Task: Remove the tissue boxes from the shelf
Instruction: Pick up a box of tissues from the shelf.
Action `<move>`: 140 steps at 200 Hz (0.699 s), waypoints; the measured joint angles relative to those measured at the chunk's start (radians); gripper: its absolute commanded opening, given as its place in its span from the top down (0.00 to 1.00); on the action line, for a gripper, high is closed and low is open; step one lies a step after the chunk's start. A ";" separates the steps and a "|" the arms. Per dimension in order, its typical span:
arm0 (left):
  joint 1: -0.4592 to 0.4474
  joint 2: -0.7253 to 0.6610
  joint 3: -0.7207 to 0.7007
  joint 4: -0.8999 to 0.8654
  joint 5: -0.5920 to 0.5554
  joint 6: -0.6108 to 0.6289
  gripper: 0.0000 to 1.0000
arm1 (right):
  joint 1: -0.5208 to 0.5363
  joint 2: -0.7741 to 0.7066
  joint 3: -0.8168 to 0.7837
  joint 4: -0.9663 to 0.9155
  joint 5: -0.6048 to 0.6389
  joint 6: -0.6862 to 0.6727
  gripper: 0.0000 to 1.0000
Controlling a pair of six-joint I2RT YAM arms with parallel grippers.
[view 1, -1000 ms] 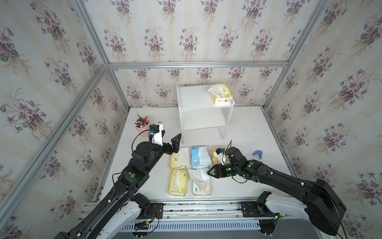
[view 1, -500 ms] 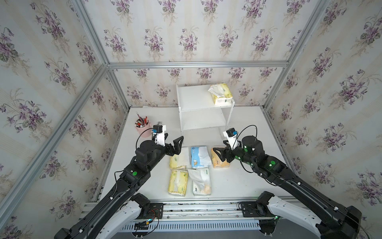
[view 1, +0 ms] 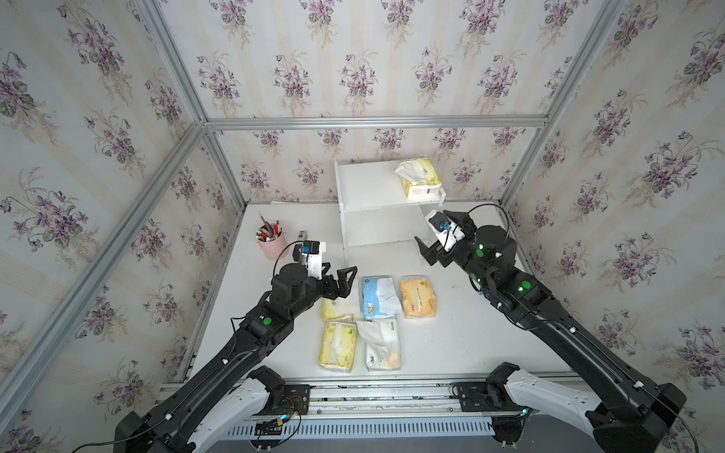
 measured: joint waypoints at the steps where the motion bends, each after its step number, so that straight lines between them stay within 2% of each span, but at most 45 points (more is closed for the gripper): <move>1: 0.000 0.000 0.000 0.000 0.000 0.000 0.01 | -0.006 0.002 0.005 0.000 -0.006 -0.001 0.00; 35: 0.000 -0.005 -0.003 0.000 0.001 -0.012 0.01 | -0.197 0.090 0.183 -0.019 -0.146 0.019 0.00; 52: 0.000 -0.008 -0.003 0.001 0.001 -0.018 0.01 | -0.272 0.139 0.263 -0.042 -0.255 0.091 0.01; 70: 0.000 -0.006 -0.003 0.001 0.001 -0.018 0.01 | -0.338 0.215 0.371 -0.084 -0.321 0.202 0.06; 107: 0.000 0.009 0.001 0.001 0.003 -0.018 0.01 | -0.357 0.364 0.561 -0.169 -0.414 0.390 0.20; 140: 0.000 0.021 0.006 0.006 0.009 -0.020 0.01 | -0.359 0.468 0.667 -0.238 -0.417 0.526 0.32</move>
